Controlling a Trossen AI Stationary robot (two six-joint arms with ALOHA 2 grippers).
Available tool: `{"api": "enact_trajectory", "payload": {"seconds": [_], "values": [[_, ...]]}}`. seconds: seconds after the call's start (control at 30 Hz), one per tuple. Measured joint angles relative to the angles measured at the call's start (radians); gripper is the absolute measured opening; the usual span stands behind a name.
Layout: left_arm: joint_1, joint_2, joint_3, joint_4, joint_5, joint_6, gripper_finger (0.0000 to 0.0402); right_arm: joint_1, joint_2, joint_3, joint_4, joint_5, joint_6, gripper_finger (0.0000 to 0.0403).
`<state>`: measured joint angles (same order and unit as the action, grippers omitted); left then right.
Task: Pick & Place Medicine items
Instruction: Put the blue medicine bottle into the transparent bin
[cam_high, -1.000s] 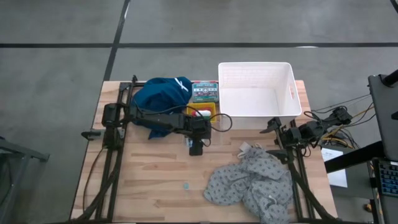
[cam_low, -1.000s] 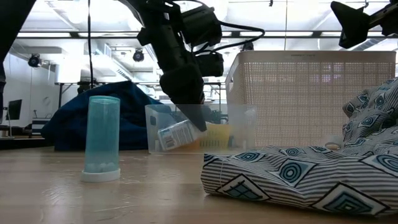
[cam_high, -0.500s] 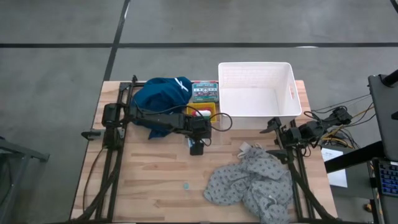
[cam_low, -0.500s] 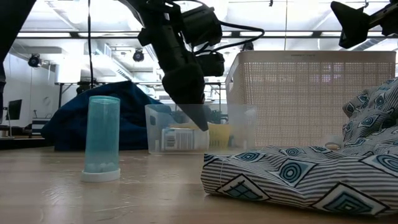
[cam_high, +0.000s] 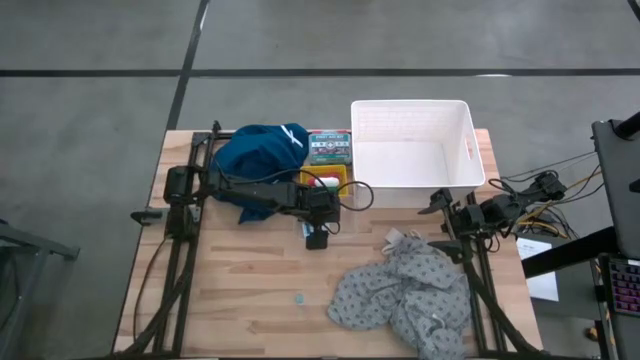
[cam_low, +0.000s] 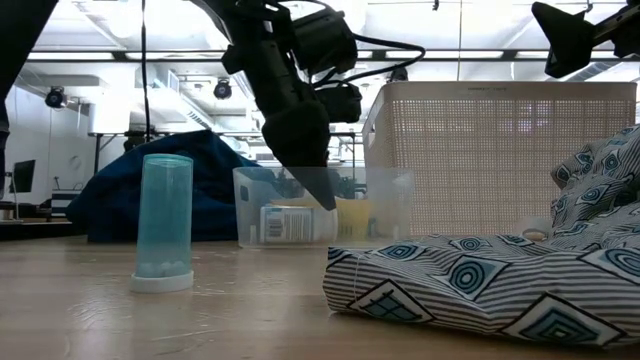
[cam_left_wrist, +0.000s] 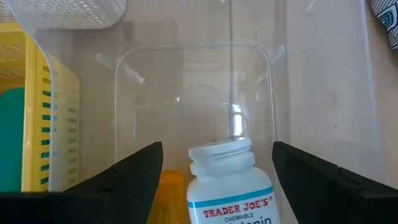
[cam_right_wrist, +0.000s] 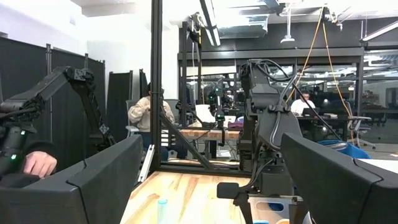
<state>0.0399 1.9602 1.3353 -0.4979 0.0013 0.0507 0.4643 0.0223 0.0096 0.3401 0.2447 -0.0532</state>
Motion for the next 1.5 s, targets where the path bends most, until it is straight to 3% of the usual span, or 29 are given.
{"api": "enact_trajectory", "payload": {"seconds": [0.37,0.7,0.9,1.2,1.5], "values": [[-0.003,-0.103,0.014,-0.003,-0.061,0.012,0.0297,0.000,0.000,0.000,0.000,0.000,0.000,0.0380],[-0.077,-0.265,0.001,-0.039,-0.096,-0.224,0.0297,0.000,0.000,0.000,0.000,0.000,0.000,0.0380],[-0.184,-0.297,0.000,-0.107,-0.245,-0.328,0.0297,0.000,0.000,0.000,0.000,0.000,0.000,0.0380],[-0.438,-0.295,-0.001,-0.099,-0.550,-0.390,0.0291,0.000,0.000,0.000,0.000,0.000,0.000,0.0380],[-0.655,-0.294,-0.108,0.074,-0.782,-0.456,0.0290,0.000,0.000,0.000,0.000,0.000,0.000,0.0380]]}}
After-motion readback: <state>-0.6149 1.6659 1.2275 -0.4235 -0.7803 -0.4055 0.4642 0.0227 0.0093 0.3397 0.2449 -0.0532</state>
